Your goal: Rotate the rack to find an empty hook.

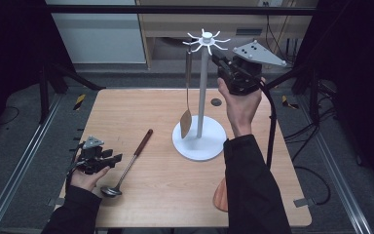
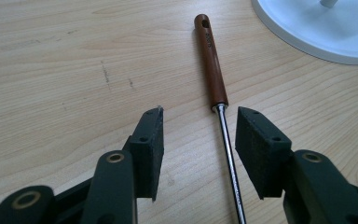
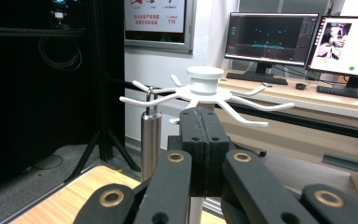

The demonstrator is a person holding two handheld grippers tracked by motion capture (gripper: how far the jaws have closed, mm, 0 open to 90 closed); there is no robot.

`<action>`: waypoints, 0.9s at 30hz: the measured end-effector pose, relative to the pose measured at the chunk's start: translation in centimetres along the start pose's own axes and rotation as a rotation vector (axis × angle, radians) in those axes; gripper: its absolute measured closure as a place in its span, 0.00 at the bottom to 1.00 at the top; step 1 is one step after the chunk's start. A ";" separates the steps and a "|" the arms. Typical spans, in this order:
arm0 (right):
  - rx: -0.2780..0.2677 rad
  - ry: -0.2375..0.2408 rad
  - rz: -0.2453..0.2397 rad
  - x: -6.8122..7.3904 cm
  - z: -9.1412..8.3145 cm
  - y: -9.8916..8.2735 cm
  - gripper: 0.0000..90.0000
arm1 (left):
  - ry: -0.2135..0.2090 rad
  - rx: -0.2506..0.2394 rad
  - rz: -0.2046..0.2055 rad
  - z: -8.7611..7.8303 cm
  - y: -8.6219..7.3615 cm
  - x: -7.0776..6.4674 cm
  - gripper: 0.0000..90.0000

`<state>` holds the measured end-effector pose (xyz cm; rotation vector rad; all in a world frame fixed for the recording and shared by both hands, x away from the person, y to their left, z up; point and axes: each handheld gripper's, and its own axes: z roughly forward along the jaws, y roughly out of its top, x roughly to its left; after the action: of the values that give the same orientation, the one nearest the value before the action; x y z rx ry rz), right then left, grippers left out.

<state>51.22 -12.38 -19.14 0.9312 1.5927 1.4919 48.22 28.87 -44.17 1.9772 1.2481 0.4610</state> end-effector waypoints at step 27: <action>0.155 0.025 -0.019 0.8 -2.8 -6.1 0.76 | -0.005 -0.011 -0.006 -0.8 0.7 -0.4 0.56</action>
<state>48.31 -13.29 -25.20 0.9830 1.7507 1.3872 47.96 28.68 -43.03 1.9635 1.2457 0.4587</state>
